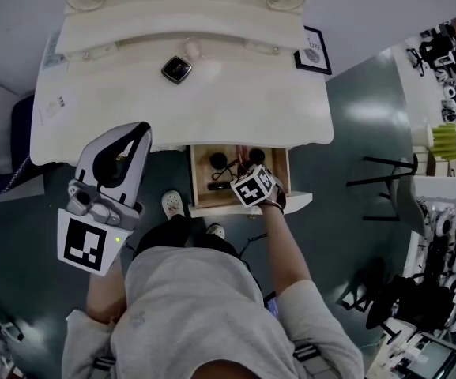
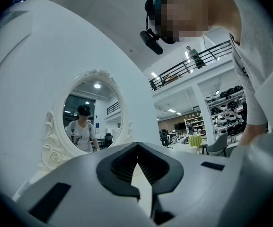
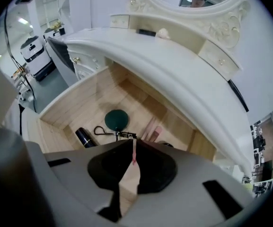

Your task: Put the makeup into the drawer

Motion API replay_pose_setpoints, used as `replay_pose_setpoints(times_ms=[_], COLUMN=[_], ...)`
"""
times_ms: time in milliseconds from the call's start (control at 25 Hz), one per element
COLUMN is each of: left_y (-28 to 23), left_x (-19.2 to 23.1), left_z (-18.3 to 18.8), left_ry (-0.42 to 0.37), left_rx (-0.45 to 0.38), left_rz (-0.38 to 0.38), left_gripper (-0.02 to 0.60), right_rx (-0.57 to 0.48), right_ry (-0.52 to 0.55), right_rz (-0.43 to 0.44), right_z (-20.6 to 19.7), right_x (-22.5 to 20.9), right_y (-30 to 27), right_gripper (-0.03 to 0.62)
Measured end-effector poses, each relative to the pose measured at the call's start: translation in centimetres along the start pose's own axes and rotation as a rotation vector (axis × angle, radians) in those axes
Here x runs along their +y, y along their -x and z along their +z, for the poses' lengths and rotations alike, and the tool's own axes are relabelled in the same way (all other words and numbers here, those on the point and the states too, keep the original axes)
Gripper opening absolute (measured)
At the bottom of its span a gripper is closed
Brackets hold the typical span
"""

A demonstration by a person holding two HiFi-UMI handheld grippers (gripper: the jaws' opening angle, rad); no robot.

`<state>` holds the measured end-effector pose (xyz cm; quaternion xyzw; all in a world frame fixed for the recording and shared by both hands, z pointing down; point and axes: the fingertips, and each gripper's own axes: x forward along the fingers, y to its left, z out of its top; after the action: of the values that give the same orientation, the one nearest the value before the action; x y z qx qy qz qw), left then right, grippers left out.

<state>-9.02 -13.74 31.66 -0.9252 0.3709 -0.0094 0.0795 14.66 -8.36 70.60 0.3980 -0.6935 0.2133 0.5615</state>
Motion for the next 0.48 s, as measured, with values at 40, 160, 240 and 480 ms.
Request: replay_pose_setpoints(times_ms=[40,160,240,480], left_y=[0.1,0.4,0.6,1.2], left_x=[-0.2,-1.1,-1.9,-4.0], left_z=[0.2,0.8,1.2,2.5], left_ry=[-0.002,0.0,-0.001,-0.002], left_rx=[-0.003,-0.012,-0.015,-0.019], left_rz=[0.005,0.019,0.023,0.044], left_gripper=[0.014,0.014,0.014,0.014], right_rx=[-0.04,-0.172,-0.265,-0.457], right_ry=[-0.013,-0.092,-0.148,-0.206], right_rz=[0.005,0.03,0.035,0.051], right_z=[0.6,2.3,3.2,5.2], right_x=[0.0,0.1,0.0,0.3], right_y=[0.7,3.1,4.6,10.1], right_gripper=[0.033,0.025,0.023,0.023])
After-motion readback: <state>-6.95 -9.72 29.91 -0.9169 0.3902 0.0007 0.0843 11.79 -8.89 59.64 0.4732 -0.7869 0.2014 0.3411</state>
